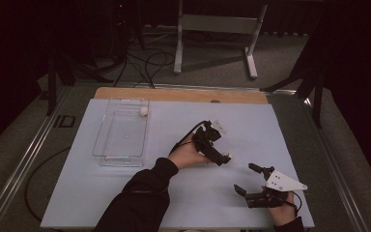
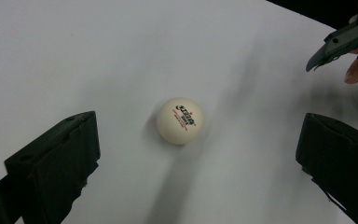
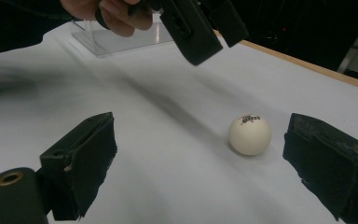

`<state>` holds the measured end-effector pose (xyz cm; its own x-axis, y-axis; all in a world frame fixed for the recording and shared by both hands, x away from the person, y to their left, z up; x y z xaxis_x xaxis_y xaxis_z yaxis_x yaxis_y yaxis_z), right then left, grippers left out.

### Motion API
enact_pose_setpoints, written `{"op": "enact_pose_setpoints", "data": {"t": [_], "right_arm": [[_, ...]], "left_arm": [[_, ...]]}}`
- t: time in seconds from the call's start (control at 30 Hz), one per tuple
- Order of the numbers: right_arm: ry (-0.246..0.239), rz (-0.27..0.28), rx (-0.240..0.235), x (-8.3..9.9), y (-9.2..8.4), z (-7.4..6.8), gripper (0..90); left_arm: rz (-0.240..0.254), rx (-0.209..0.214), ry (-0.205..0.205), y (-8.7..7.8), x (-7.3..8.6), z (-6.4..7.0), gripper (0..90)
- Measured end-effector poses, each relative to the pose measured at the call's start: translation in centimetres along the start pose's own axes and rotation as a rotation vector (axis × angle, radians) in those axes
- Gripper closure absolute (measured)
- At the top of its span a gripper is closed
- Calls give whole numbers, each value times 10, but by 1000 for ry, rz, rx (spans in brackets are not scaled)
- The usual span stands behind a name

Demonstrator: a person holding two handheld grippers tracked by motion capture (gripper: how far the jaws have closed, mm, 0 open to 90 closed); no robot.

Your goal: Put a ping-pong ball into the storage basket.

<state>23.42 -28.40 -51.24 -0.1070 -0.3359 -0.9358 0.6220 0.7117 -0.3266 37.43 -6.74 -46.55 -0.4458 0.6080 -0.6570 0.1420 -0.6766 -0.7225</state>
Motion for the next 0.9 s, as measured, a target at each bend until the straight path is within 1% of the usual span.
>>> {"op": "enact_pose_setpoints", "data": {"t": [0.03,0.1,0.13,0.17,0.23,0.27,0.3,0.33,0.4,0.53,0.57,0.63,0.67,0.73,0.77,0.8,0.87,0.9], "right_arm": [[1,1,0,0,0,0,92],[1,0,0,0,0,0,92],[2,-1,0,0,0,0,92],[3,0,0,0,0,0,92],[4,-1,0,0,0,0,92],[4,-1,-1,0,0,0,92],[4,-1,0,0,0,0,92],[3,0,-1,0,0,0,92],[4,0,-2,0,0,0,92],[4,0,-1,0,0,0,92],[4,0,-2,0,0,0,92],[4,0,-2,0,0,0,92],[4,0,-3,0,0,0,92],[5,1,-3,0,0,0,92],[4,0,-3,0,0,0,92],[4,0,-2,0,0,0,92],[5,0,-3,0,0,0,92],[5,0,-4,0,0,0,92]], "left_arm": [[-2,11,-2,1,0,0,13],[-13,16,1,5,2,-1,13],[-24,24,9,7,2,-1,14],[-30,15,9,9,3,-1,15],[-32,22,9,11,4,-2,20],[-33,14,9,12,4,-2,27],[-35,22,8,14,4,-2,28],[-34,15,12,15,4,-2,30],[-32,18,8,18,5,-2,44],[-32,6,12,23,6,-2,70],[-30,12,12,24,7,-2,83],[-36,3,23,26,8,-3,106],[-41,10,21,28,8,-3,118],[-55,-3,25,30,9,-4,131],[-57,4,25,32,10,-4,145],[-63,-7,30,33,10,-4,147],[-65,-2,26,35,11,-4,161],[-67,-10,27,37,11,-4,164]]}}
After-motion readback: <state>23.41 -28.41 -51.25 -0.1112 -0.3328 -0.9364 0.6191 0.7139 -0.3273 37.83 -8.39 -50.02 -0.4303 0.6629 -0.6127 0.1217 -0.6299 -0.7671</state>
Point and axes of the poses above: each handheld gripper's, and its own axes: y roughly forward along the jaws, x roughly out of its underside, z roughly to its right, the point moved 1 cm from there along y, roughly forward along the jaws, and after that the axes turned 5 degrees about -y, right-handed, at the moved point
